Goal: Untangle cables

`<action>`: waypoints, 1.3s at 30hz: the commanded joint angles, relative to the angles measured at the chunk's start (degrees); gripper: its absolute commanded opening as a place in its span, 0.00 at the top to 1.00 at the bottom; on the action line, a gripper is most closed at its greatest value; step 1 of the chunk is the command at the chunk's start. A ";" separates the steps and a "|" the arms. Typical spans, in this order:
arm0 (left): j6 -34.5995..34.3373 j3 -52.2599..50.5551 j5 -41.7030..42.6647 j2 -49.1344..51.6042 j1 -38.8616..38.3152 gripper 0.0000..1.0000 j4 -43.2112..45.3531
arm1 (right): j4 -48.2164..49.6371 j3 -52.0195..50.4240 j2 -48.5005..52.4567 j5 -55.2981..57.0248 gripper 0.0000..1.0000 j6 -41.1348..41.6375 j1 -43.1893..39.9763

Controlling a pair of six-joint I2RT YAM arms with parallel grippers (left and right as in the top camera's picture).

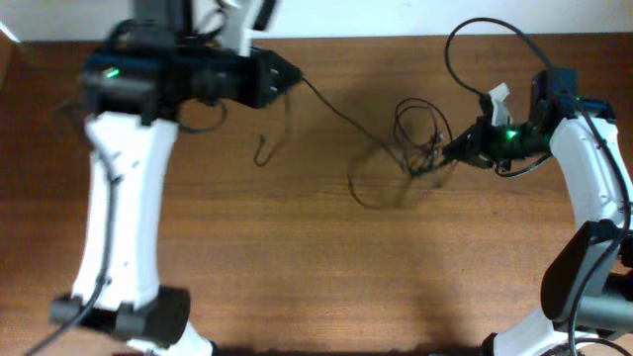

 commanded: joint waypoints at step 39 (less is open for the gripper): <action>16.17 -0.57 -18.62 31.56 -29.97 0.45 -8.11 | -2.82 9.99 -2.05 23.91 0.01 8.46 1.88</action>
